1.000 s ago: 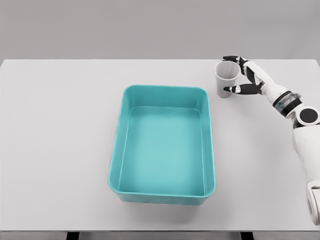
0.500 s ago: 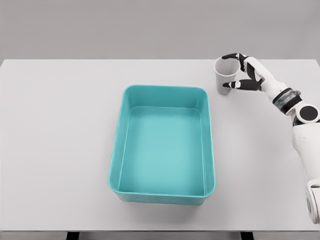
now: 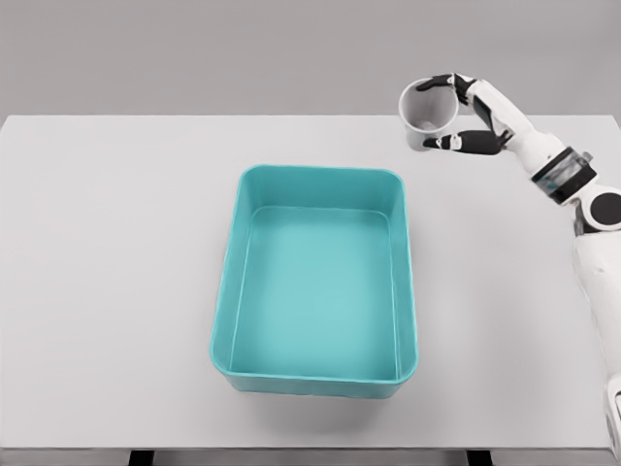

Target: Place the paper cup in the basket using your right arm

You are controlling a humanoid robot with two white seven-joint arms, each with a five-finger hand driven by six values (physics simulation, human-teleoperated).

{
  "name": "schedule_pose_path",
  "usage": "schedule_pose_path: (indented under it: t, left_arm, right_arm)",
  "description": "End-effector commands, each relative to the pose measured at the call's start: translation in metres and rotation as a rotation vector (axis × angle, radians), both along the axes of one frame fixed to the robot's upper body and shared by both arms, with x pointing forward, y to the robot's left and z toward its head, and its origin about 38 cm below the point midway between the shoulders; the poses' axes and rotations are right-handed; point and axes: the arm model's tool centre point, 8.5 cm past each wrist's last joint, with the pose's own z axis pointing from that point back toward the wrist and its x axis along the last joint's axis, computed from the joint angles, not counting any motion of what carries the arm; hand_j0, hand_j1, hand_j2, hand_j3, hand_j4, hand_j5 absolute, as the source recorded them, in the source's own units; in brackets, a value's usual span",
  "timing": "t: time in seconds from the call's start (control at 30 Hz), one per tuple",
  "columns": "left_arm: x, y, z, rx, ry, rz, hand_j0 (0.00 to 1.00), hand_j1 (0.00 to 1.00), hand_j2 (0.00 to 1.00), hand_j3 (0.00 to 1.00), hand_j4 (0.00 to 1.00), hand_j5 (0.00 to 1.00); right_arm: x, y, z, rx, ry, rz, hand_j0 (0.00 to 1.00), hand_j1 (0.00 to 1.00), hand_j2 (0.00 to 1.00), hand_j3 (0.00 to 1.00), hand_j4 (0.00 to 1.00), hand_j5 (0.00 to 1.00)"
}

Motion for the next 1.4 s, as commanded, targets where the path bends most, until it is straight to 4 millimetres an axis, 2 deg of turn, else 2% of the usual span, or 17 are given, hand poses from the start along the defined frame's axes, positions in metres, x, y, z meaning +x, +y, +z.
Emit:
schedule_pose_path:
  t: [0.0,0.1,0.2,0.33,0.6,0.7,0.73,0.8,0.83,0.93,1.0,1.13,1.3,1.33,1.37]
  left_arm:
    - [0.0,0.0,0.0,0.0,-0.001,0.0,1.0,1.0,1.0,1.0,1.0,1.0]
    - [0.0,0.0,0.0,0.001,0.002,0.0,1.0,1.0,1.0,1.0,1.0,1.0]
    - [0.0,0.0,0.0,0.0,0.001,0.0,1.0,1.0,1.0,1.0,1.0,1.0]
    - [0.0,0.0,0.0,0.001,0.0,0.0,1.0,1.0,1.0,1.0,1.0,1.0]
    - [0.0,0.0,0.0,0.001,0.002,0.0,1.0,1.0,1.0,1.0,1.0,1.0]
    - [0.0,0.0,0.0,0.0,-0.001,0.0,1.0,1.0,1.0,1.0,1.0,1.0]
    - [0.0,0.0,0.0,0.0,-0.001,0.0,1.0,1.0,1.0,1.0,1.0,1.0]
    - [0.0,0.0,0.0,0.0,-0.001,0.0,1.0,1.0,1.0,1.0,1.0,1.0]
    - [0.0,0.0,0.0,0.0,0.001,-0.001,1.0,1.0,1.0,1.0,1.0,1.0]
    - [0.0,0.0,0.0,0.0,-0.001,0.0,1.0,1.0,1.0,1.0,1.0,1.0]
    - [0.0,0.0,0.0,0.0,0.001,0.0,1.0,1.0,1.0,1.0,1.0,1.0]
    - [0.0,0.0,0.0,0.0,-0.001,0.0,1.0,1.0,1.0,1.0,1.0,1.0]
    - [0.0,0.0,0.0,0.0,-0.001,0.0,1.0,1.0,1.0,1.0,1.0,1.0]
    - [0.0,0.0,0.0,0.0,0.001,0.0,1.0,1.0,1.0,1.0,1.0,1.0]
    - [0.0,0.0,0.0,0.0,-0.002,0.0,1.0,1.0,1.0,1.0,1.0,1.0]
  right_arm:
    - [-0.007,0.008,0.044,-0.025,-0.112,0.042,0.68,0.68,0.68,0.68,0.68,0.68]
    - [-0.026,0.013,0.063,-0.062,-0.164,0.071,0.68,0.68,0.68,0.68,0.68,0.68]
    - [-0.036,0.022,0.069,-0.049,-0.191,0.1,0.68,0.68,0.68,0.68,0.68,0.68]
    - [-0.055,0.028,0.09,-0.04,-0.24,0.144,0.68,0.68,0.68,0.68,0.68,0.68]
    - [-0.096,0.057,0.095,-0.052,-0.304,0.239,0.68,0.68,0.68,0.68,0.68,0.68]
    - [-0.1,0.061,0.092,-0.052,-0.306,0.254,0.69,0.69,0.69,0.69,0.69,0.69]
    - [-0.1,0.062,0.092,-0.052,-0.308,0.255,0.73,0.73,0.73,0.73,0.73,0.73]
    - [-0.103,0.064,0.093,-0.055,-0.32,0.262,0.97,0.97,0.97,0.97,0.97,0.97]
    - [-0.103,0.062,0.095,-0.057,-0.326,0.257,1.0,1.0,1.0,1.0,1.0,1.0]
    - [-0.104,0.054,0.099,-0.055,-0.349,0.239,1.0,1.0,1.0,1.0,1.0,1.0]
    - [-0.107,0.047,0.089,-0.069,-0.316,0.228,1.0,1.0,1.0,1.0,1.0,1.0]
    - [-0.12,0.011,0.076,-0.209,-0.24,0.202,1.0,1.0,1.0,1.0,1.0,1.0]
    - [-0.13,-0.028,0.094,-0.425,-0.217,0.2,1.0,1.0,1.0,1.0,1.0,1.0]
    - [-0.13,-0.032,0.095,-0.464,-0.202,0.21,1.0,1.0,1.0,1.0,1.0,1.0]
    - [-0.127,-0.024,0.097,-0.478,-0.201,0.231,1.0,1.0,1.0,1.0,1.0,1.0]
